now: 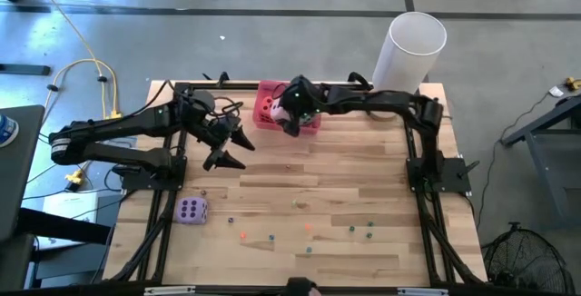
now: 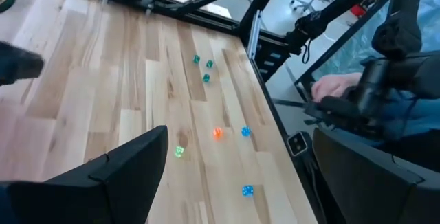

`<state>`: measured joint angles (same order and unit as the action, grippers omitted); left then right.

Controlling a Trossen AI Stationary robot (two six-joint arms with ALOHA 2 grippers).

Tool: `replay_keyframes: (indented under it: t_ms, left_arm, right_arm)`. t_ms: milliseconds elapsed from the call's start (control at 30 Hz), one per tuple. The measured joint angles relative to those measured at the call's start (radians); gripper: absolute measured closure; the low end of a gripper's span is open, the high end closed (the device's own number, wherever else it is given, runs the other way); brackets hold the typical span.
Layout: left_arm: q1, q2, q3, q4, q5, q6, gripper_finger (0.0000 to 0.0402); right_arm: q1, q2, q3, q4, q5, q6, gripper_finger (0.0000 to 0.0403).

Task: Pick & Place Dice
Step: Put the large pink dice into the pink bin

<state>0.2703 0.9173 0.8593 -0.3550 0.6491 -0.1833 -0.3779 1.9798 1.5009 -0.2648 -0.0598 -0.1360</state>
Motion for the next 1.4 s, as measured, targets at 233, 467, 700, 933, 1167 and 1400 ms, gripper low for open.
replay_keyframes:
  t_ms: [233,467,700,933,1167,1400]
  left_arm:
    - [0.0,0.0,0.0,-0.008,0.003,0.0,0.0049]
    - [0.0,0.0,0.0,-0.008,0.003,0.0,0.0049]
    - [-0.001,0.0,0.0,-0.008,0.002,0.004,0.0049]
    - [-0.001,0.001,0.0,-0.008,0.002,0.004,0.0049]
    - [-0.001,0.001,0.0,-0.008,0.001,0.004,0.0049]
    - [-0.001,0.001,0.0,-0.008,0.001,0.003,0.0049]
  right_arm:
    - [-0.036,0.042,0.002,-0.081,0.053,0.005,0.0014]
    - [-0.033,0.046,0.003,-0.102,0.143,0.035,0.0013]
    - [-0.026,0.046,0.003,-0.218,0.252,0.006,0.0011]
    - [-0.026,0.045,0.004,-0.299,0.311,0.013,0.0011]
    - [-0.018,0.045,0.003,-0.319,0.331,0.018,0.0011]
    - [-0.001,0.046,0.002,-0.35,0.385,0.028,0.0011]
